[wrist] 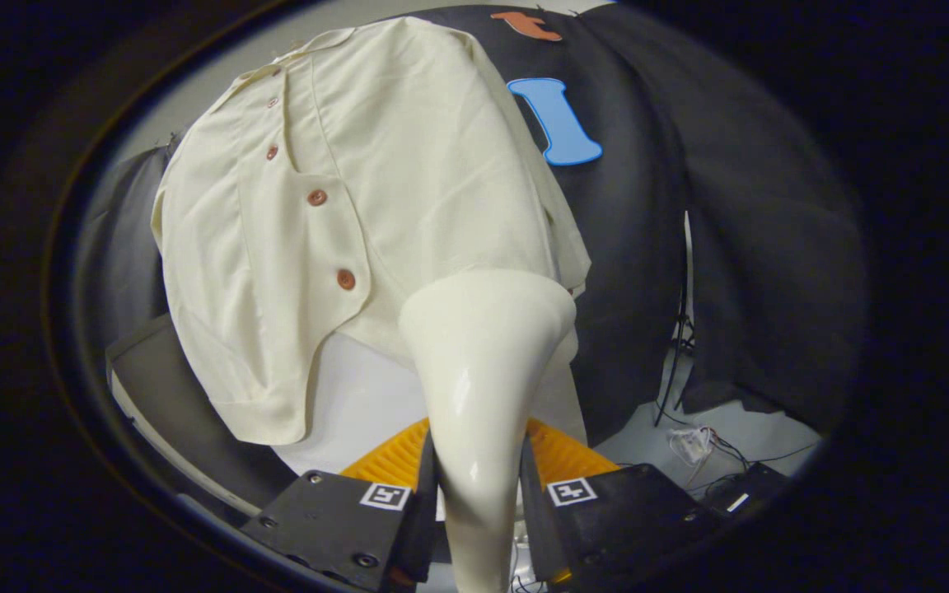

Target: Iron the clothes twice with a garment steamer, once on the left side and once on the right side.

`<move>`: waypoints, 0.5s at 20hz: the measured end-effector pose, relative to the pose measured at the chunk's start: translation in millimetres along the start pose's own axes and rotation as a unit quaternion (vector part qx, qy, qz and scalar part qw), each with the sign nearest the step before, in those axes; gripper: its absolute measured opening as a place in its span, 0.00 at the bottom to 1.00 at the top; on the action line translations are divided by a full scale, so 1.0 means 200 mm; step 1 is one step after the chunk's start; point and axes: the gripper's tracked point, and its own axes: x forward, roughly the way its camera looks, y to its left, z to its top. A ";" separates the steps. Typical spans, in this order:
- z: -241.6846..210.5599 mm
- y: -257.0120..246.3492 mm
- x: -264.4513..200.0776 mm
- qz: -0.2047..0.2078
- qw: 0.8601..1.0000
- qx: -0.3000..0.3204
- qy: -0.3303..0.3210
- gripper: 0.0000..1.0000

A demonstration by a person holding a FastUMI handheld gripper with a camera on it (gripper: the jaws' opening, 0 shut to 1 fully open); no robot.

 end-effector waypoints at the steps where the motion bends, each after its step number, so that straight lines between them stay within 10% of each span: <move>1: -0.02 -0.01 0.00 0.001 1.000 0.004 0.001 0.46; 10: 0.02 0.01 -0.24 0.010 0.998 0.048 -0.037 0.46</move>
